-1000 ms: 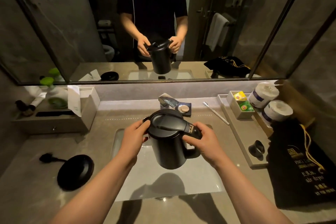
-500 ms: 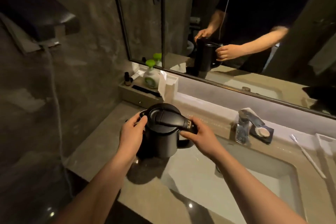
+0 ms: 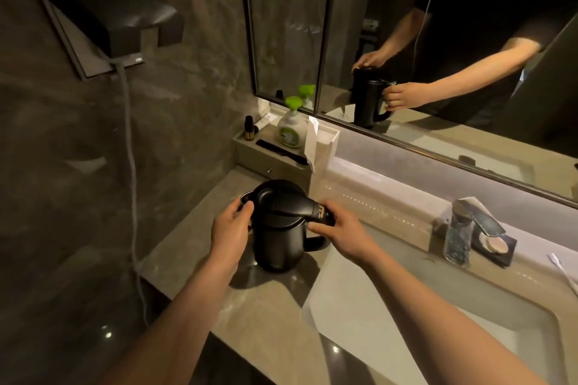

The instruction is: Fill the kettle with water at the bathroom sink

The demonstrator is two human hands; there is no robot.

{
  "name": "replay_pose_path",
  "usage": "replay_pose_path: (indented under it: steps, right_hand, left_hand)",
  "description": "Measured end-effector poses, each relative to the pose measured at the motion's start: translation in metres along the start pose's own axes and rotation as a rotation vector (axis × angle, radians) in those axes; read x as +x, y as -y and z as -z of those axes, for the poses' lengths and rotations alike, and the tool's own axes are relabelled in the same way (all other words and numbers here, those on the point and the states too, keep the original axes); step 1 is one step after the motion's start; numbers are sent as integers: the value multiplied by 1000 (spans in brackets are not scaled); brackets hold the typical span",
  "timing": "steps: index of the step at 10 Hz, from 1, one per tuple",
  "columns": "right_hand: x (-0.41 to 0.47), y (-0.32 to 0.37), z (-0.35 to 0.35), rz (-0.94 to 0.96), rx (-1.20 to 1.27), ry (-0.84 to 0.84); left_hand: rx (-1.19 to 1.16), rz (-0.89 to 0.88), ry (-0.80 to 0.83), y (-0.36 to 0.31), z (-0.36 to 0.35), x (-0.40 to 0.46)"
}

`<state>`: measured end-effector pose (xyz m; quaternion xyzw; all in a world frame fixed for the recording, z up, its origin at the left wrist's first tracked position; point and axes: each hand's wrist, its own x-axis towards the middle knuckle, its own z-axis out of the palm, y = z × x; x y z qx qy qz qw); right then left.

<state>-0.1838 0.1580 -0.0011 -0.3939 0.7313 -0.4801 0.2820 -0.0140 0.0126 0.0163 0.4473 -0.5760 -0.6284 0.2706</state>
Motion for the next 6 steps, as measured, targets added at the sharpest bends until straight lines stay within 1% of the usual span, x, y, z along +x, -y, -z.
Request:
replay_pose_path:
  steps: [1,2,3,4,5,6]
  right_hand:
    - [5,-1,-3,17,-9,16]
    - [7,-7,-8,-9,-4,50]
    - [7,-11,-10,-9,9,45]
    - [5,-11,-11,2,-27,56]
    - [2,-3,-8,-31,-77,109]
    - [-14,9,6,-12,-48,-109]
  left_hand:
    - [12,-2,-14,0,3,3]
    - [49,2,-14,3,6,1]
    - [75,-16,1,8,9,4]
    - [90,-13,25,7,10,6]
    - [72,-11,19,8,11,4]
    - [92,48,-48,24,26,-12]
